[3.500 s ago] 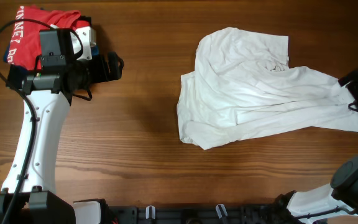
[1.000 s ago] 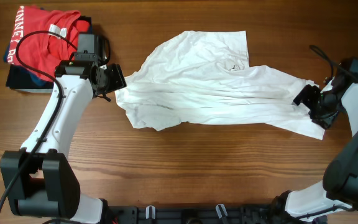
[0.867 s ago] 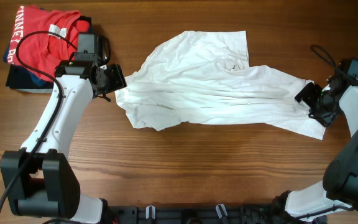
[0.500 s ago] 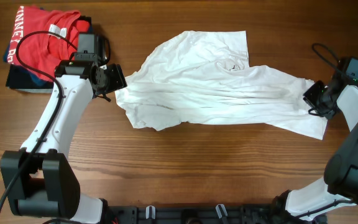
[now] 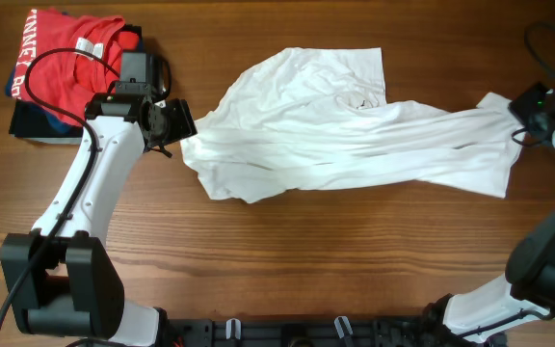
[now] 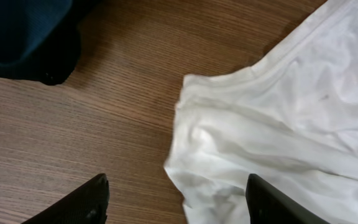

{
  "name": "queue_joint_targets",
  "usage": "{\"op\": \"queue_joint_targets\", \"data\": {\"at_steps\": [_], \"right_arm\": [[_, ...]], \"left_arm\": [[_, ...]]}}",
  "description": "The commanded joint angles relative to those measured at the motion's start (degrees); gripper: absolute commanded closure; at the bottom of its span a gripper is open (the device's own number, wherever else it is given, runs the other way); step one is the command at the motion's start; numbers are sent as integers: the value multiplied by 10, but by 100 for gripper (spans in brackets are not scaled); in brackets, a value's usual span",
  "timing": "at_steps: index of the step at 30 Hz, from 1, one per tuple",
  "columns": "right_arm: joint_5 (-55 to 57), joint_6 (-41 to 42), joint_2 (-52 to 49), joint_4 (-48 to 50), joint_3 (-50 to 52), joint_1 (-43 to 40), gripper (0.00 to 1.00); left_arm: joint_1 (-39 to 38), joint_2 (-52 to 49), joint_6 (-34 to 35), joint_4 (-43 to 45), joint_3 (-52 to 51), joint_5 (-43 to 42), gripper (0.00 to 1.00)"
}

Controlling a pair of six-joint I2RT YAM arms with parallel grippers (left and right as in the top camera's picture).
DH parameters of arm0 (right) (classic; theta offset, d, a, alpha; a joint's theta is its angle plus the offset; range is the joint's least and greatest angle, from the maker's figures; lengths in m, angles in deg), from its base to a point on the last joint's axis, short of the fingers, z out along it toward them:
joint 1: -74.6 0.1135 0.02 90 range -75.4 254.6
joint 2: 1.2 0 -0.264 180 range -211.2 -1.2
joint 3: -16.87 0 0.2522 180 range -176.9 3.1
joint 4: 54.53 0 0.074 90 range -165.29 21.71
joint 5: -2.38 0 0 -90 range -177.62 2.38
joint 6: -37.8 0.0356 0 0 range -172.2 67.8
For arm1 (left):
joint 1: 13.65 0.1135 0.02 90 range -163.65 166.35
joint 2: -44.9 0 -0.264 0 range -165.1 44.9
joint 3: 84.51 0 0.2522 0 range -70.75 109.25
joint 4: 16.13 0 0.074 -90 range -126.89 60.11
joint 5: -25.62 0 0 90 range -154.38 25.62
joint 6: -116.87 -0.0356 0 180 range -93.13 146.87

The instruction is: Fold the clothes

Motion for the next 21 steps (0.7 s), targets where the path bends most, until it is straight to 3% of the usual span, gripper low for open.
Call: {"op": "queue_joint_targets", "data": {"at_steps": [1,2,4,5,6,12,17,19,21], "right_arm": [[27,-7,-27,38,-9,-36,96],[9,-15,-33,52,-9,-40,88],[-9,-12,-41,53,-9,-42,30],[-18,-13,-41,49,-9,-42,10],[-33,-13,-38,39,-10,-43,1],[-107,-13,-14,-66,-11,-41,3],[-77,-22,-29,-73,28,-17,31],[-55,-24,-39,-68,33,-14,35],[-42,-27,-49,-59,33,-14,45]], "left_arm": [[-2,2,-3,2,-1,-3,30],[-2,2,-3,2,-1,-3,30],[-2,2,-3,2,-1,-3,30],[-2,1,-3,1,-1,-3,30],[-2,1,-3,1,-1,-3,30],[-2,1,-3,1,-1,-3,29],[-2,1,-3,1,-1,-3,29],[-2,1,-3,1,-1,-3,29],[-2,1,-3,1,-1,-3,29]]}}
